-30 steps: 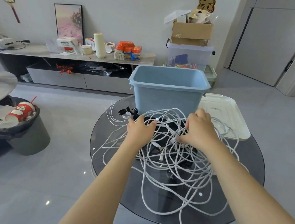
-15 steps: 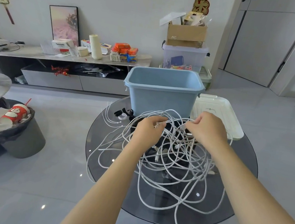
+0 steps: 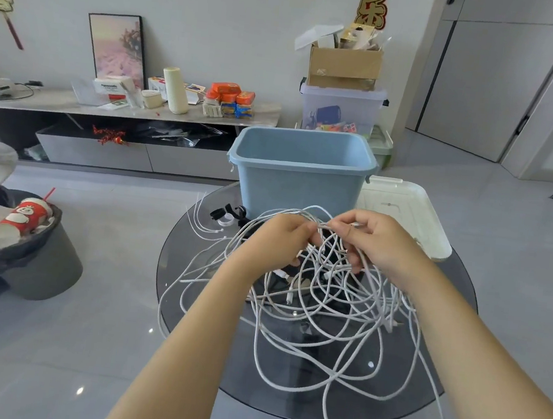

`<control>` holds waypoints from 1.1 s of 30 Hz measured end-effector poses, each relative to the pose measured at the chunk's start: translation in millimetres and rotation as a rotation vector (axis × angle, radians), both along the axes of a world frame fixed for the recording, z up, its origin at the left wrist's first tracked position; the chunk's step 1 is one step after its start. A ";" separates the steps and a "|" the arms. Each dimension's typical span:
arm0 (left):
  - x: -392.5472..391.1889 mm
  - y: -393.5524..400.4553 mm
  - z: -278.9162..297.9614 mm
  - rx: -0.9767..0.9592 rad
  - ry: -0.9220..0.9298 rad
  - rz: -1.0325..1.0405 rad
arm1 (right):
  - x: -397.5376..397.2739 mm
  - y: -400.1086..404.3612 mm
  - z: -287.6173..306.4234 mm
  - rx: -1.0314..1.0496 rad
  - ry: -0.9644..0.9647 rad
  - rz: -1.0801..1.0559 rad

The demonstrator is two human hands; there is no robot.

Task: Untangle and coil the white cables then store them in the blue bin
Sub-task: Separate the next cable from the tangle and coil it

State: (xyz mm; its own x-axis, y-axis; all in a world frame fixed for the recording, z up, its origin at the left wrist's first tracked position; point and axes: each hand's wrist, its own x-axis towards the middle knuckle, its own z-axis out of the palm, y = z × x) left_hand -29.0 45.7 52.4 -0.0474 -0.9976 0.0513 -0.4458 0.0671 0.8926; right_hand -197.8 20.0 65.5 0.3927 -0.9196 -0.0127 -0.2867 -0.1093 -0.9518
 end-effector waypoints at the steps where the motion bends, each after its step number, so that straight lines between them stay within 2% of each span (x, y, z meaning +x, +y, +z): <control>1: 5.7 0.3 0.3 0.038 0.100 0.053 | 2.0 0.6 0.9 0.125 -0.053 0.060; 2: 13.1 0.7 1.5 0.080 0.253 0.110 | 1.5 1.2 3.0 0.241 -0.073 0.127; 4: 35.3 3.3 4.8 0.193 0.718 0.146 | -2.5 1.5 8.7 0.382 -0.061 0.235; 6: 55.2 9.6 7.5 0.324 1.156 0.038 | -7.0 0.3 14.5 0.359 -0.033 0.231; 7: 60.7 14.7 7.5 0.366 1.244 -0.042 | -8.0 -1.0 16.2 0.258 0.015 0.177; 10: 62.4 26.7 7.8 0.361 1.301 -0.232 | 4.5 -5.5 11.9 -0.246 0.279 -0.053; 12: 53.8 25.8 9.9 0.257 1.415 -0.205 | 18.0 -6.4 2.1 -0.383 0.413 -0.040; 15: 50.2 14.2 5.1 0.070 1.474 0.035 | 34.2 -6.6 -11.4 -0.308 0.529 0.104; 20: 66.9 7.1 -6.0 -0.171 1.528 0.311 | 26.6 -7.6 -15.4 -0.096 0.703 0.259; 22: 78.4 6.3 -7.9 -0.248 1.498 0.405 | 18.9 -8.1 -18.3 -0.049 0.857 0.310; 24: 82.3 6.0 -12.1 -0.272 1.351 0.476 | 13.6 -7.2 -14.0 -0.085 0.931 0.353; 25: 80.3 6.9 -13.7 -0.262 1.212 0.497 | 13.0 -6.7 -9.5 -0.116 0.912 0.373; 27: 70.0 10.5 -15.2 -0.232 0.795 0.483 | 16.9 -3.4 0.2 -0.198 0.810 0.372; 29: 58.9 12.2 -14.9 -0.184 0.408 0.336 | 23.1 -0.3 4.7 -0.335 0.640 0.276; 30: 51.9 13.2 -13.2 -0.133 0.300 0.219 | 25.2 0.3 5.3 -0.418 0.554 0.195; 33: 36.8 17.7 -9.0 0.050 0.210 -0.052 | 24.1 -5.6 0.8 -0.621 0.387 -0.049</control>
